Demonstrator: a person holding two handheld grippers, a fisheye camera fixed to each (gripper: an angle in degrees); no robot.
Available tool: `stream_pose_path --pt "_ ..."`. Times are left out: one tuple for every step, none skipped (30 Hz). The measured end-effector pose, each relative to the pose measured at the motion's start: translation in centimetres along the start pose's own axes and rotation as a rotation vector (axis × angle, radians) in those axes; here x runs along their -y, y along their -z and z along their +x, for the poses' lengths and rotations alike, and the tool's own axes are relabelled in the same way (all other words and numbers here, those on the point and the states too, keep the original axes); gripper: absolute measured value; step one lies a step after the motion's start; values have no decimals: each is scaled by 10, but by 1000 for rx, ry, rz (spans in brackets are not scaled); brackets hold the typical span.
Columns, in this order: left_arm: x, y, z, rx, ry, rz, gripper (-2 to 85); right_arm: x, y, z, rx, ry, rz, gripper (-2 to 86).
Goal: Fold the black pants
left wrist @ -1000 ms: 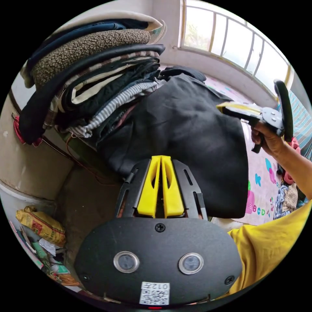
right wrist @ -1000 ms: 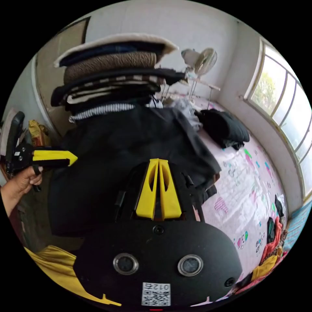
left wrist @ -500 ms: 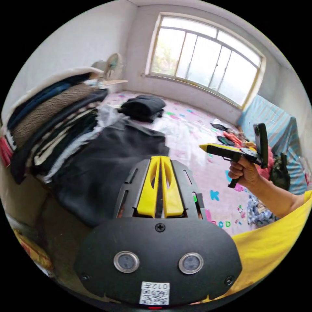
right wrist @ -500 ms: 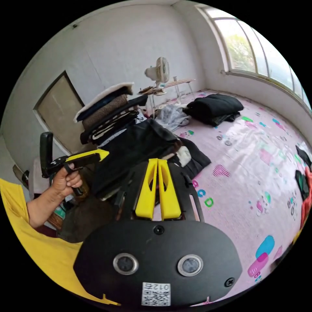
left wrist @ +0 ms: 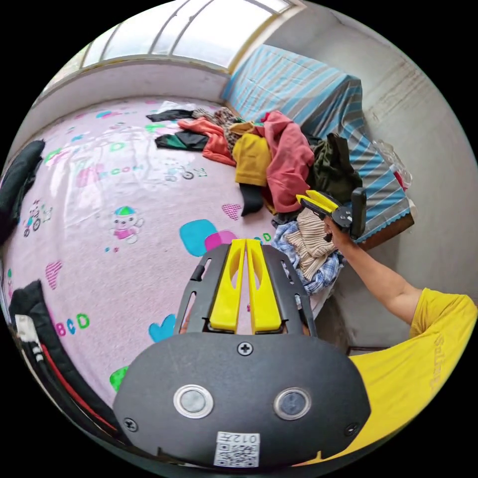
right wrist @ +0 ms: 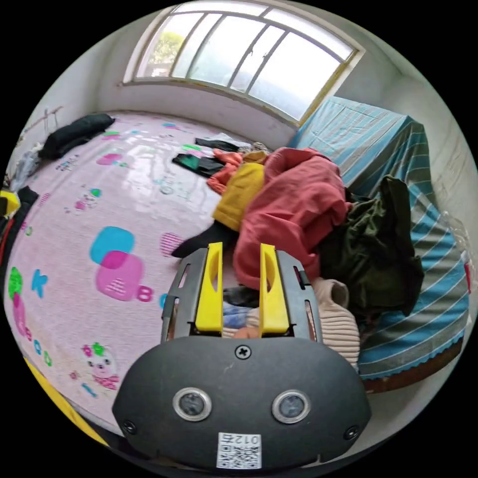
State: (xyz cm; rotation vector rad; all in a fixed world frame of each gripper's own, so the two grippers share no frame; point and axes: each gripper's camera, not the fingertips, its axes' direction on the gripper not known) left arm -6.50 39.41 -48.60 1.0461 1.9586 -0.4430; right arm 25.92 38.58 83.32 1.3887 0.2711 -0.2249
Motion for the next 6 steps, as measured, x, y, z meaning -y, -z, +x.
stream_pose_path --pt "28 -20 10 -16 -18 -29 5 4 -10 24 -63 23 -27 125" --pt "41 -30 15 -27 -26 -43 5 8 -20 44 -115 50 -51 134" --pt "67 -48 23 -45 -32 -65 6 10 -24 52 -133 62 -61 136" --pt "91 -65 29 -60 -30 -82 7 14 -30 68 -160 88 -76 140" --pt "103 -74 31 -68 -29 -93 7 18 -35 82 -181 112 -89 140" --pt "125 -91 35 -78 -25 -112 8 20 -38 88 -192 121 -96 141"
